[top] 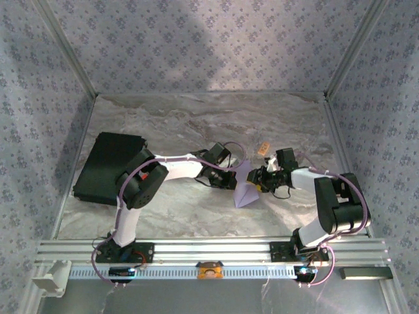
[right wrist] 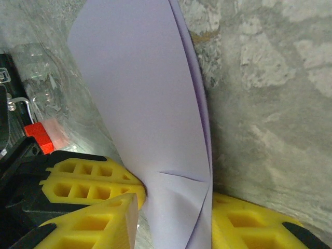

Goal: Fold a paper plane with a square sheet of paper (pick it up from the middle)
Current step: Turn over the paper at the center of the table.

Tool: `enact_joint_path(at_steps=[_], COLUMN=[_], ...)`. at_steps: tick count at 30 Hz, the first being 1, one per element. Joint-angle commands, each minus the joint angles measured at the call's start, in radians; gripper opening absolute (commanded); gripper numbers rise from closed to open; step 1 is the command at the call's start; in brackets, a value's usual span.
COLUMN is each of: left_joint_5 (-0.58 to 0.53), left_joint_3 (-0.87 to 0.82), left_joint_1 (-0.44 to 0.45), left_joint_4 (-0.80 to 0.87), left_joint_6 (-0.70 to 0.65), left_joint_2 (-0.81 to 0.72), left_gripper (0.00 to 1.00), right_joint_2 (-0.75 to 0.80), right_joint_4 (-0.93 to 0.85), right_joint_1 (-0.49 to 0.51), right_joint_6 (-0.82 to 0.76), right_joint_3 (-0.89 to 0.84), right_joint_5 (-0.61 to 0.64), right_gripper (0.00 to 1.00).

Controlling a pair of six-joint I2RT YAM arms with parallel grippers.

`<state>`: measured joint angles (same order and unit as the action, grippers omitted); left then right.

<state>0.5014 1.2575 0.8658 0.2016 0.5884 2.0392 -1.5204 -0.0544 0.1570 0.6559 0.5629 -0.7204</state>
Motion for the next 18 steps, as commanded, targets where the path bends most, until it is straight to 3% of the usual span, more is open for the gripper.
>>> enact_joint_path(at_steps=[1,18], left_joint_5=[-0.026,-0.006], left_joint_3=[-0.017,-0.023], left_joint_1=[-0.005,-0.011], left_joint_4=[0.036,0.027], left_joint_6=[0.005,-0.001], left_joint_2=[-0.007,-0.017], left_gripper=[0.0,0.02], right_joint_2=[-0.027,-0.044], right_joint_4=[0.023,0.035], right_joint_1=[-0.008,-0.041], right_joint_6=[-0.019,-0.061], right_joint_3=[0.012,0.006], right_joint_5=[-0.046,-0.085], right_gripper=[0.37,0.15])
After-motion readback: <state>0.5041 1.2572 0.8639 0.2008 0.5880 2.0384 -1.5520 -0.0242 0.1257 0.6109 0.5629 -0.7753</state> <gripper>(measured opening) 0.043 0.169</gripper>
